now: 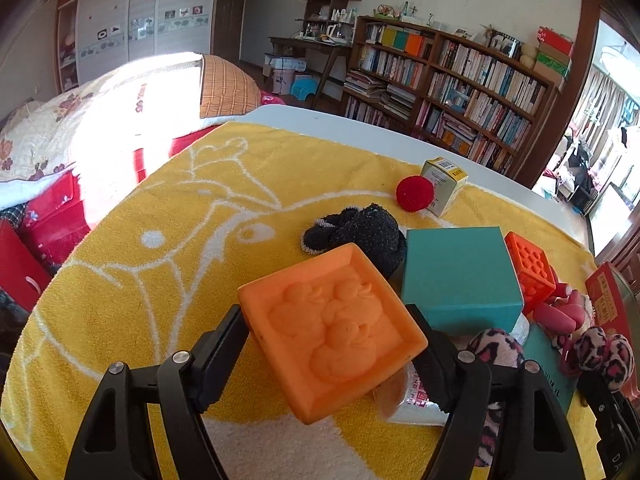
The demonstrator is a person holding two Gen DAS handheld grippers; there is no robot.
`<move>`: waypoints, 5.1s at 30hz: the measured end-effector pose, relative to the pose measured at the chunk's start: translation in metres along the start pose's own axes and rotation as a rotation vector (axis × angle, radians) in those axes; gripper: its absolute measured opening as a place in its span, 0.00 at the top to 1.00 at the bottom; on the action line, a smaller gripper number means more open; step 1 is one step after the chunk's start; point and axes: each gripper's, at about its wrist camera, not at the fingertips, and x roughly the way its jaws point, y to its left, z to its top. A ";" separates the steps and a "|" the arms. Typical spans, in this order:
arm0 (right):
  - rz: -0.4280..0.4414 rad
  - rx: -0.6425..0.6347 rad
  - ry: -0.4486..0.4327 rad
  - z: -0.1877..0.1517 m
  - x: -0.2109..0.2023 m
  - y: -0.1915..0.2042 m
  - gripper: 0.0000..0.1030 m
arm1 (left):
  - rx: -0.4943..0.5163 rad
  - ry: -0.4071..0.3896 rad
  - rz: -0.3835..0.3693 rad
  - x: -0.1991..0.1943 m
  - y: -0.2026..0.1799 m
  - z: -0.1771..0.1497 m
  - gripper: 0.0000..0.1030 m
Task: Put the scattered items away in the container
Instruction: 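Grasp the pink leopard plush with the right tool while the left grasps the orange cube, then lift the plush and orange cube and carry both toward the red tin, then lower the plush into the tin with the right tool while the left drops the cube in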
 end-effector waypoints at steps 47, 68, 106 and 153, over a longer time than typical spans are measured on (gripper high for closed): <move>-0.042 0.138 -0.071 0.002 -0.018 -0.026 0.60 | 0.126 -0.182 -0.004 -0.046 -0.035 -0.011 0.23; -0.023 0.226 -0.119 0.005 -0.035 -0.045 0.60 | 0.218 -0.213 -0.006 -0.065 -0.076 -0.014 0.23; -0.273 0.391 -0.294 0.023 -0.111 -0.207 0.60 | 0.496 -0.223 -0.210 -0.106 -0.271 -0.048 0.23; -0.277 0.444 -0.259 0.025 -0.099 -0.252 0.46 | 0.484 -0.064 -0.440 -0.075 -0.369 -0.040 0.23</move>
